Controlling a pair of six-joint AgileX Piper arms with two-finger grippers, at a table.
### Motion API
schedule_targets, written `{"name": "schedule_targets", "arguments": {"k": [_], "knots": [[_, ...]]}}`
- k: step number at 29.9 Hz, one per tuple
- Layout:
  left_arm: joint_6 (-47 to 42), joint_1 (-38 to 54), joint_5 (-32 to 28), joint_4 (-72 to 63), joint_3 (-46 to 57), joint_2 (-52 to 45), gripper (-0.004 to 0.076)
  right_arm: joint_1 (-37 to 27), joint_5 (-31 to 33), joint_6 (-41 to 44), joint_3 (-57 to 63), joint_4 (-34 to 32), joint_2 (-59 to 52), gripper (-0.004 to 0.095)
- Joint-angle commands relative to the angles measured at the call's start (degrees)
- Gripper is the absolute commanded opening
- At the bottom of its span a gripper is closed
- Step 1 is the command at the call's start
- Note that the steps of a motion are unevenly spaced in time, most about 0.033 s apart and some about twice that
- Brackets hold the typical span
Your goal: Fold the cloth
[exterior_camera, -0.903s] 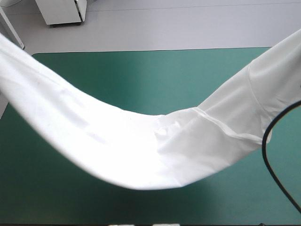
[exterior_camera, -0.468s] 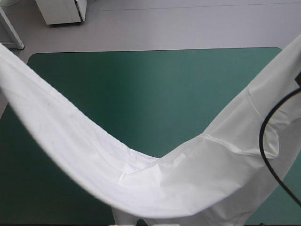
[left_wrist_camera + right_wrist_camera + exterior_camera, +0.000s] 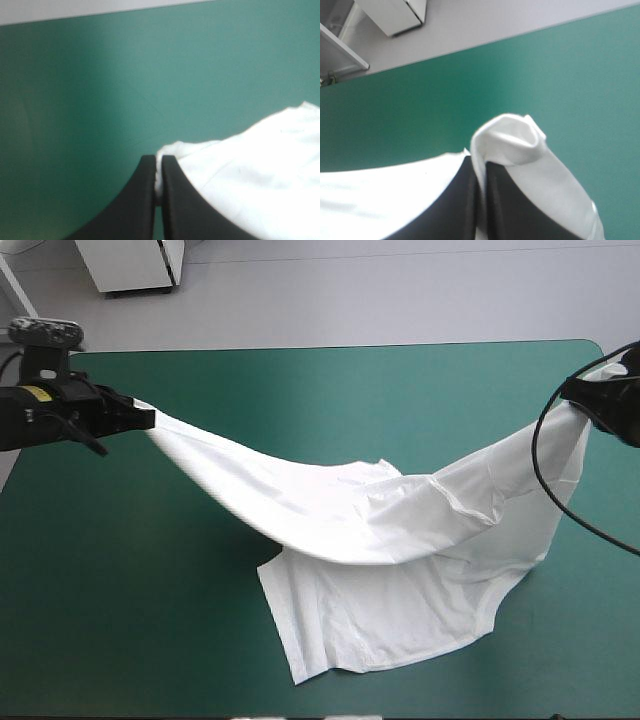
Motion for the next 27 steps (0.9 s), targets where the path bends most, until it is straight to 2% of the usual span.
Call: {"name": "schedule_targets", "arguments": {"k": [1, 8, 11, 16, 27], "knots": [[1.2, -0.2, -9.7, -1.5, 2.7, 2.4, -0.0022, 0.0, -8.1, -2.6, 3.0, 2.5, 2.5, -0.0013], [1.3, -0.2, -20.7, -1.4, 3.2, 13.9, -0.0022, 0.0, -12.4, -4.8, 3.4, 4.2, 14.8, -0.0013], [1.3, -0.2, -23.7, -2.4, 3.1, 19.5, -0.0022, 0.0, -14.6, -7.5, 3.4, 6.2, 20.5, -0.0013], [1.3, -0.2, -27.8, -2.8, 3.1, 27.2, -0.0022, 0.0, -18.7, -7.5, 2.6, 6.4, 28.9, -0.0012], [1.3, -0.2, -36.8, -2.6, 3.1, 35.1, -0.0005, 0.0, -19.0, -7.5, -4.1, 0.1, 40.4, 0.0008]]}}
